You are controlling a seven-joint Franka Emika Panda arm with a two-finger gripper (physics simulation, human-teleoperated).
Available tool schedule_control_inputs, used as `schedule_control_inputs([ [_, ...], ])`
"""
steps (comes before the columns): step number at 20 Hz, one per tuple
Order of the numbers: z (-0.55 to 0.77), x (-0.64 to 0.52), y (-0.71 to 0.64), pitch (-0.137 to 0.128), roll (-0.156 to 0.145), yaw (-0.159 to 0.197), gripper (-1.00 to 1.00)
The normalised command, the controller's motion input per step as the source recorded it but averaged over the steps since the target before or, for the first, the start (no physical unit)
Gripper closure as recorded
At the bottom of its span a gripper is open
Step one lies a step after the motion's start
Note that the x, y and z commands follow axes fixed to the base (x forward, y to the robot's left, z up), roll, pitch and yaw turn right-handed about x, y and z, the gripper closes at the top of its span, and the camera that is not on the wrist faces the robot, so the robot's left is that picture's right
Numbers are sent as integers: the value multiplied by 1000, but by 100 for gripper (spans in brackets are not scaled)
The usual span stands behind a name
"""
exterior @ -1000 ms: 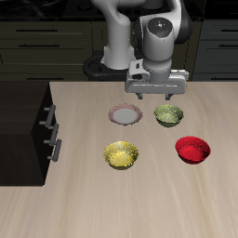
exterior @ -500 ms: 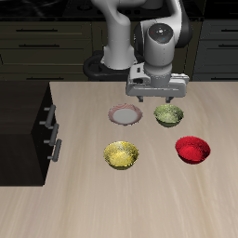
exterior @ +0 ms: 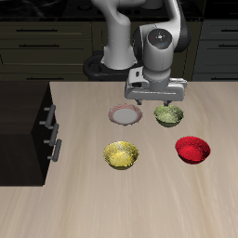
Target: Place the green bowl on the plate
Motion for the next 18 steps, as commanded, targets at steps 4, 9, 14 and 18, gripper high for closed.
schedule_control_inputs([
  [4, -147, 25, 56, 5, -3, 27, -100],
  [9, -74, 65, 78, 18, 16, 4, -100],
  [14, -225, 30, 63, 33, 16, 0, -100],
  [18, -230, -18, 63, 46, 21, -18, -100],
])
